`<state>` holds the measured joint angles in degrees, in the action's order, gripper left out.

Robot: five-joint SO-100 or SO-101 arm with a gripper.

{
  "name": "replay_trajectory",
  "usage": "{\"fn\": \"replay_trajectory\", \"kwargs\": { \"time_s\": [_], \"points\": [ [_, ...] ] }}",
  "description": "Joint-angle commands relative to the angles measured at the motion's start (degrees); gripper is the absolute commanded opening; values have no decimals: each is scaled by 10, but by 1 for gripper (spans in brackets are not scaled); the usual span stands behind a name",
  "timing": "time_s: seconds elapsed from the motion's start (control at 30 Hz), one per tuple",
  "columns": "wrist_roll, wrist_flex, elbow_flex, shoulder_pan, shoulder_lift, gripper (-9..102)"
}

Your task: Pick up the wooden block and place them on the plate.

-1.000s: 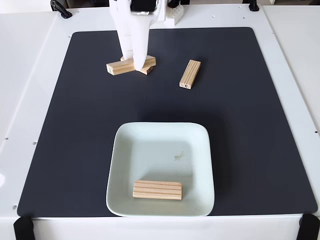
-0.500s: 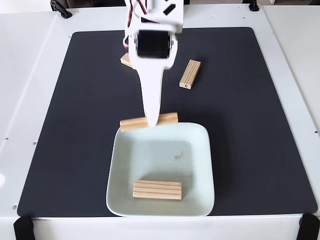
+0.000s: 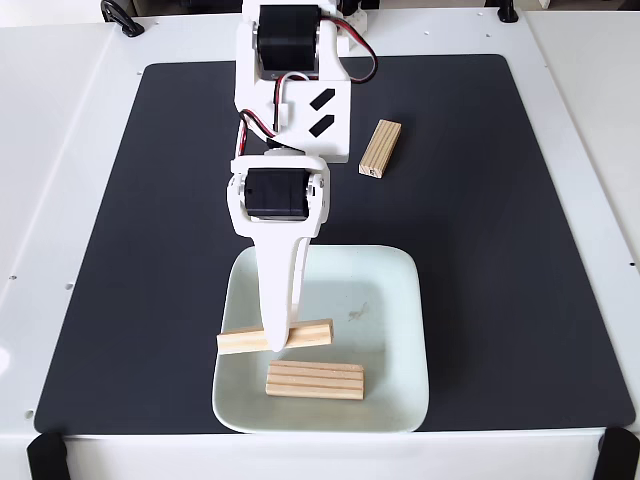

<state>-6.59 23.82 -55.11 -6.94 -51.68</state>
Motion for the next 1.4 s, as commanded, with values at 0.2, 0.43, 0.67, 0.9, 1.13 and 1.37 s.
{"fn": "replay_trajectory", "kwargs": {
  "time_s": [0.2, 0.43, 0.67, 0.9, 1.13, 1.37],
  "points": [
    [-4, -4, 49, -27, 3, -1],
    [-7, 47, 50, -45, 1, -1],
    [-2, 64, 50, -43, 1, 0],
    [-2, 64, 50, -41, 1, 30],
    [-1, 65, 19, -44, -30, 38],
    [-2, 65, -128, -44, -168, 36]
  ]
}}
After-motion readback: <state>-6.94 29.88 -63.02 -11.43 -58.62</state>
